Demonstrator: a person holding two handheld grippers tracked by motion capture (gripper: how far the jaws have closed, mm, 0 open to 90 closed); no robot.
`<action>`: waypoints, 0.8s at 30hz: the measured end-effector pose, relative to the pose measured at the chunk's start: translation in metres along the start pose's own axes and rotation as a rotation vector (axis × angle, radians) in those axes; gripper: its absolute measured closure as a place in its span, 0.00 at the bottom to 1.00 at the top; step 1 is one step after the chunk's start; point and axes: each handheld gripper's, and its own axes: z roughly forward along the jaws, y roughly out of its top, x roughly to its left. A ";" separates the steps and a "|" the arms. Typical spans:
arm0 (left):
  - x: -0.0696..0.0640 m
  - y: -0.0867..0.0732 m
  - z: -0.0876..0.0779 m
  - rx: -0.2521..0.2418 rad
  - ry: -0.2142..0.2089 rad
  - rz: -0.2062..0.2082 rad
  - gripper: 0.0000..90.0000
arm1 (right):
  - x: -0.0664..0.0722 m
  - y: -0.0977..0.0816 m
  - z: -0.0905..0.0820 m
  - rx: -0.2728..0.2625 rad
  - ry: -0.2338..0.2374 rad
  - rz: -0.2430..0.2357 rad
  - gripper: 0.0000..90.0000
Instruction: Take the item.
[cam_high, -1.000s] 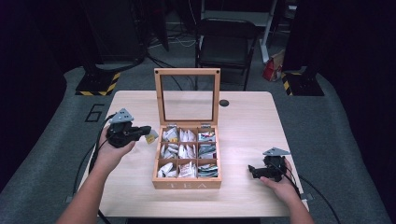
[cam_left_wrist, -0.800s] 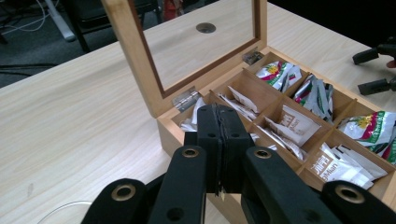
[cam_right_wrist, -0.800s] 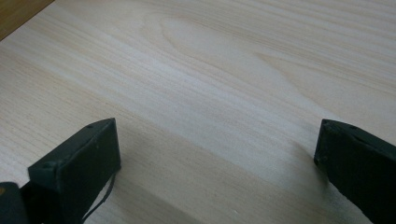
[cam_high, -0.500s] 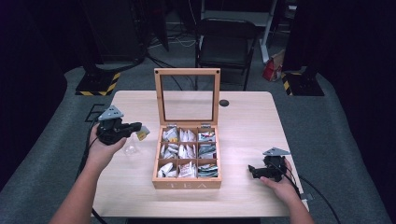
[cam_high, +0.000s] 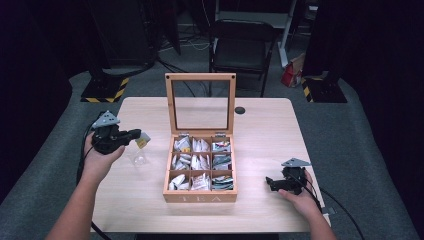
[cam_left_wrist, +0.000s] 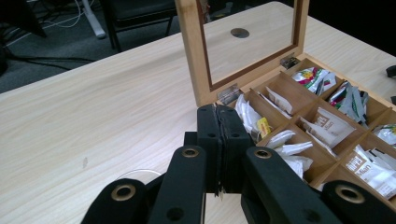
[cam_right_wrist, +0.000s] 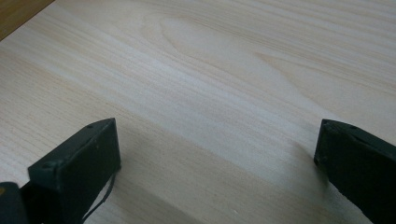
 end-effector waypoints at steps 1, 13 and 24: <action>0.001 -0.001 0.000 -0.003 0.005 -0.004 0.99 | 0.000 0.000 0.000 0.000 0.000 0.000 0.00; 0.014 -0.007 -0.009 -0.001 0.043 -0.037 0.99 | 0.000 0.000 0.000 0.000 0.000 0.000 0.00; 0.025 -0.015 -0.016 0.010 0.066 -0.067 0.99 | 0.000 0.000 0.000 -0.001 0.000 0.000 0.00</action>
